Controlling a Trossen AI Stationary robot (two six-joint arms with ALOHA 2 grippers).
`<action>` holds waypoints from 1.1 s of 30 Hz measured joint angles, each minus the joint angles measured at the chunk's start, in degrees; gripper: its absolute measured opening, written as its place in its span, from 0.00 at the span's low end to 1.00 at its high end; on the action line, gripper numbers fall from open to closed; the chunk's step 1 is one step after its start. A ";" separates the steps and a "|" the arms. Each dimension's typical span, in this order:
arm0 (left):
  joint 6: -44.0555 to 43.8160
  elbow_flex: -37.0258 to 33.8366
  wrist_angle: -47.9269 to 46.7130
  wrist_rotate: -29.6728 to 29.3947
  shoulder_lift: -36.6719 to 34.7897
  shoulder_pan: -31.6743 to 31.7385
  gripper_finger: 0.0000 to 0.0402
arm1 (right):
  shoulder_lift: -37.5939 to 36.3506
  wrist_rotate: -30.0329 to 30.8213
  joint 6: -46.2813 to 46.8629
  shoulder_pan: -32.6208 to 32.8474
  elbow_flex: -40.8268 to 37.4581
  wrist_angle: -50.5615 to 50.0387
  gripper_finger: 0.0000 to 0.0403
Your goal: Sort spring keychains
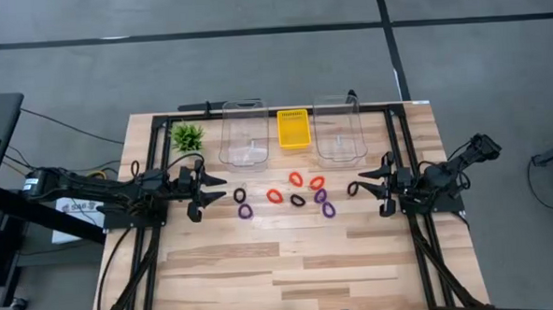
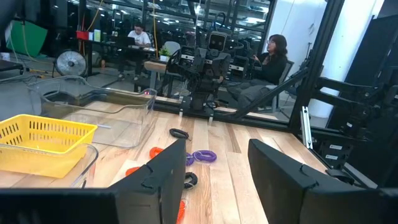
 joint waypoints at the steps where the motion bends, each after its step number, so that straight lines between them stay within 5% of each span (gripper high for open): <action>1: -0.01 -0.01 0.01 0.01 0.00 0.00 0.43 | 0.00 0.00 0.01 0.00 -0.01 0.00 0.27; 9: -0.01 0.01 0.00 0.00 0.00 0.00 0.43 | 0.00 0.03 -0.68 0.00 -0.02 -0.08 0.27; 22: 0.01 -0.01 0.08 0.00 0.00 0.00 0.43 | 0.00 0.04 -26.97 -0.15 0.00 -0.46 0.27; 30: -0.01 -0.01 1.32 2.01 0.11 0.00 0.43 | 0.00 0.04 -27.20 -0.80 0.00 0.11 0.27; 33: -0.04 -0.01 1.27 7.92 0.82 0.00 0.43 | 0.00 -0.19 -16.81 -0.74 -0.02 0.07 0.27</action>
